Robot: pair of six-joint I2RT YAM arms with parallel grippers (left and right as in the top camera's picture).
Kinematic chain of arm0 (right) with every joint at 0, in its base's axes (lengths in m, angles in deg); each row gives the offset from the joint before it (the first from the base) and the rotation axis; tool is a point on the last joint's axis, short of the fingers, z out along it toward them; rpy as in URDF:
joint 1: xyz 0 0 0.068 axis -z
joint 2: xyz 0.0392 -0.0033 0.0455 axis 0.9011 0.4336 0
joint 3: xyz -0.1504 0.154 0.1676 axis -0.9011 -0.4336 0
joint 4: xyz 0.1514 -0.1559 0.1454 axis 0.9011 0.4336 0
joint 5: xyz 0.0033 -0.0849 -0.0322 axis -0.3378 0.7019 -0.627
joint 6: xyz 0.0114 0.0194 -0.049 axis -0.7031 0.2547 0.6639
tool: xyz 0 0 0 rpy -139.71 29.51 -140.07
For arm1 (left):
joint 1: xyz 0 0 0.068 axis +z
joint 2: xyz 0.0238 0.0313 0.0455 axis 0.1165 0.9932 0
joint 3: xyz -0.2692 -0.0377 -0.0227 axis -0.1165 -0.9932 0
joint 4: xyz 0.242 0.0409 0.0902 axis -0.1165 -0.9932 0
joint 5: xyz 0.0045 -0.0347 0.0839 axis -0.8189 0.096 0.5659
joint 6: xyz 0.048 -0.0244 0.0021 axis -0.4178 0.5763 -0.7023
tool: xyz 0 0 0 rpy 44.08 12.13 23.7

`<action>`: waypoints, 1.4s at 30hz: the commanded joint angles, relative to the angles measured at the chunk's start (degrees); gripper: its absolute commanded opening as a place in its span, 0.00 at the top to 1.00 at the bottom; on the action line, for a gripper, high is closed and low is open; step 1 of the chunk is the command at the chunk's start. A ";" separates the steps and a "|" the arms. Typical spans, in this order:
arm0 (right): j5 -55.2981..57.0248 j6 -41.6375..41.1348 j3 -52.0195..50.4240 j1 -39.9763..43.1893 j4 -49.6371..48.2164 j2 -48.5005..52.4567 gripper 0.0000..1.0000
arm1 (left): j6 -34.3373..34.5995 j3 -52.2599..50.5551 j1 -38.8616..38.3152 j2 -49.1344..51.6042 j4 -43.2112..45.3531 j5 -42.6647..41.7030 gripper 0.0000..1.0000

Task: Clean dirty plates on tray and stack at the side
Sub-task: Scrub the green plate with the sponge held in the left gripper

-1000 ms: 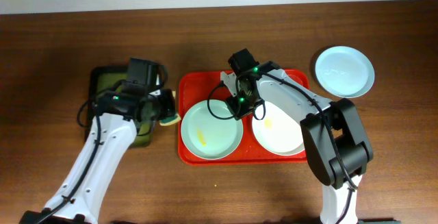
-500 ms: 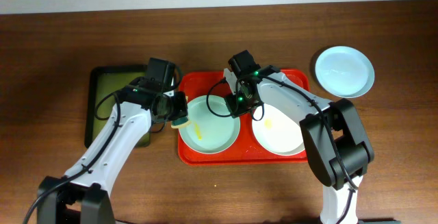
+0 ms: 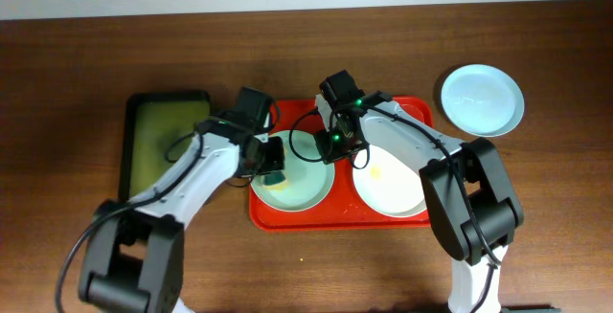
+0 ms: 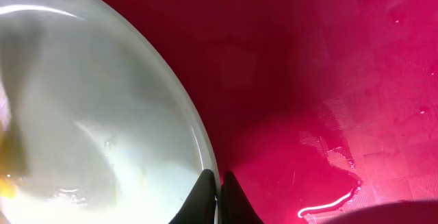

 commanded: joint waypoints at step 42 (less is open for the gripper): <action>1.22 -0.85 -1.33 -0.52 -0.17 0.13 0.96 | 1.27 0.90 -6.05 2.19 1.25 -2.40 1.00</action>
